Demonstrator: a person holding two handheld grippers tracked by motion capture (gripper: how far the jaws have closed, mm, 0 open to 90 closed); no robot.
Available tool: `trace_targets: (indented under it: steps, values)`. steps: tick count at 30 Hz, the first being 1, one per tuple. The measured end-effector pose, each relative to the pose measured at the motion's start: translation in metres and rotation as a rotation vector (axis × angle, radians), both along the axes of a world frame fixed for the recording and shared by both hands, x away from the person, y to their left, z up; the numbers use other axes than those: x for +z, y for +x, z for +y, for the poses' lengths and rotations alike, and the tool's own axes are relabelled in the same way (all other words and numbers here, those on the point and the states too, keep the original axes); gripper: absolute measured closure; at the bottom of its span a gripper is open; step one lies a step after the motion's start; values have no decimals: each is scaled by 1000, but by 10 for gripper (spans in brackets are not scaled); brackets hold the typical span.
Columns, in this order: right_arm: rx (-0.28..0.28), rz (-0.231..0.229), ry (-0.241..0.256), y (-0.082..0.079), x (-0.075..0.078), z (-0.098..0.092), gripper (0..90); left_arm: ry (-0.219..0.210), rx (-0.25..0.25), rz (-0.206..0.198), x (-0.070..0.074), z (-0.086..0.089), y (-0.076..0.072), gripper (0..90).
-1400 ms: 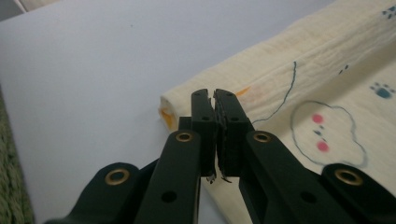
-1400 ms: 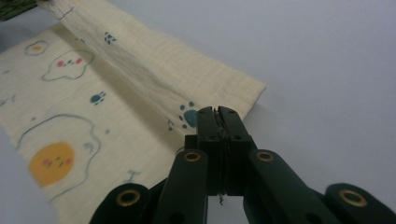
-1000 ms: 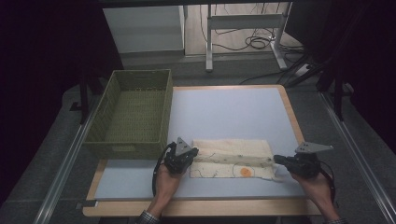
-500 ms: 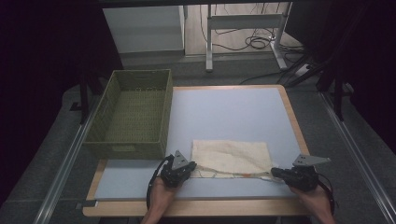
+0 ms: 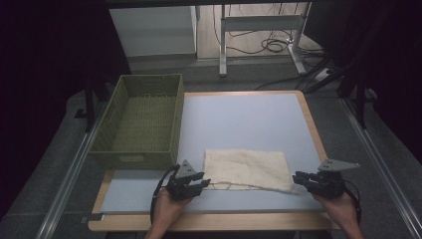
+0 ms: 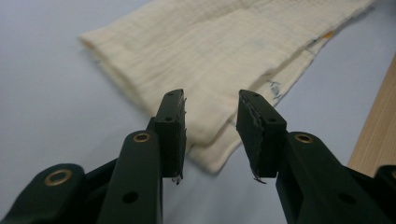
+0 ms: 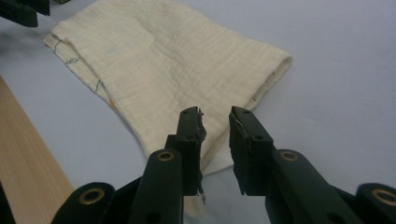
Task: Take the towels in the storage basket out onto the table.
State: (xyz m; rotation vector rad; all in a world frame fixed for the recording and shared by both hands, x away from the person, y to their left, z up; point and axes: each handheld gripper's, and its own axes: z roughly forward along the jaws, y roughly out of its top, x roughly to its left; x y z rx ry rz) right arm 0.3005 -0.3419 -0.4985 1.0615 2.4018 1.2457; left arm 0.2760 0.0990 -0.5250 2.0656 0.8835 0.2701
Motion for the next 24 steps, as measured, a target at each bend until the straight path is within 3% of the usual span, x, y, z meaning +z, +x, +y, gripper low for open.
trace_targets:
  steps: [2,6,7,11,19,22,24]
  values:
    - [9,6,-2,4,-2,6,723,27,-22,12,-6,-13,8,619]
    - [11,7,-3,5,-4,9,722,76,-29,32,-13,-20,14,640]
    - [12,8,-2,6,-4,9,721,73,-28,22,-14,-20,14,656]
    - [1,12,-4,7,-5,7,721,70,-24,25,-11,-17,14,867]
    - [2,1,-8,7,0,8,721,45,-48,10,8,-13,-2,876]
    - [2,-1,-9,8,2,9,721,48,-65,30,9,-12,-10,873]
    - [1,2,-10,9,1,10,717,69,-69,71,-1,-12,-9,835]
